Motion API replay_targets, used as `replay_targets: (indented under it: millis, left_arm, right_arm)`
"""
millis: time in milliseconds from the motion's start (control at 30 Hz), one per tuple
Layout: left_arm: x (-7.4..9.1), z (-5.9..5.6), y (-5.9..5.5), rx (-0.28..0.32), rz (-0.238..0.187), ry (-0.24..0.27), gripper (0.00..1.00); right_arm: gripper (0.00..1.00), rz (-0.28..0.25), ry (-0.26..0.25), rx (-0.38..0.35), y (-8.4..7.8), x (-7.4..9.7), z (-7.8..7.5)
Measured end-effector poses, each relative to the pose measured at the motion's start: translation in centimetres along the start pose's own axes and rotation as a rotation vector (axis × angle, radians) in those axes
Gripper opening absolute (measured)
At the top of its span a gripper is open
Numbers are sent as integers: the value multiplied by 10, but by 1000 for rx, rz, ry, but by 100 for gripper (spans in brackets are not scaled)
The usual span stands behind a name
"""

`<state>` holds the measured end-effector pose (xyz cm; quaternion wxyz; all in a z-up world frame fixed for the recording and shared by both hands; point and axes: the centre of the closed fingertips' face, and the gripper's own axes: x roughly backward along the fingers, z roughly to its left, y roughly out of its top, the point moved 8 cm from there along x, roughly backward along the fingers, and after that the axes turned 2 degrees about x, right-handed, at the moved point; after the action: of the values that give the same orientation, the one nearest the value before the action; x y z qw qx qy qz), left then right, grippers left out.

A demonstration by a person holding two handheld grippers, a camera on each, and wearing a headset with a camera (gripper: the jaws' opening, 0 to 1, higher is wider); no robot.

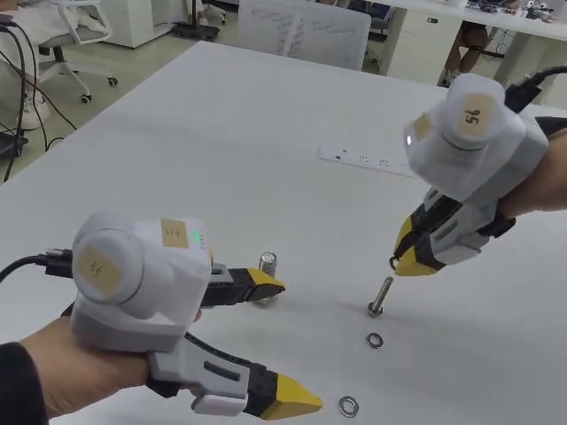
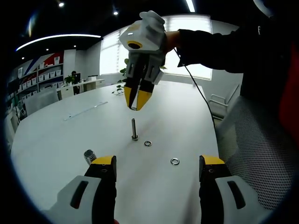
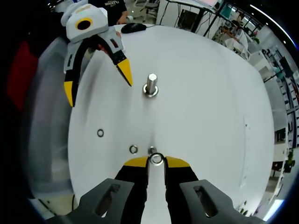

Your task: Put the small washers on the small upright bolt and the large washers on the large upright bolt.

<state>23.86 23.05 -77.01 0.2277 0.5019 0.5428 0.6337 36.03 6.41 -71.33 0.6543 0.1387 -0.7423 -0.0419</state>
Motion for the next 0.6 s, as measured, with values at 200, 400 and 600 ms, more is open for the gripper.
replay_targets:
  millis: [200, 400, 600]
  left_arm:
    - [0, 0, -1, 4, 4, 1, 72]
    - [0, 0, -2, 7, 7, 1, 72]
    - [1, 1, -3, 10, 8, 4, 71]
  right_arm:
    - [14, 5, 9, -9, -4, -4, 1]
    - [14, 1, 23, 0, 0, -12, 2]
    - [14, 3, 34, 5, -1, -18, 3]
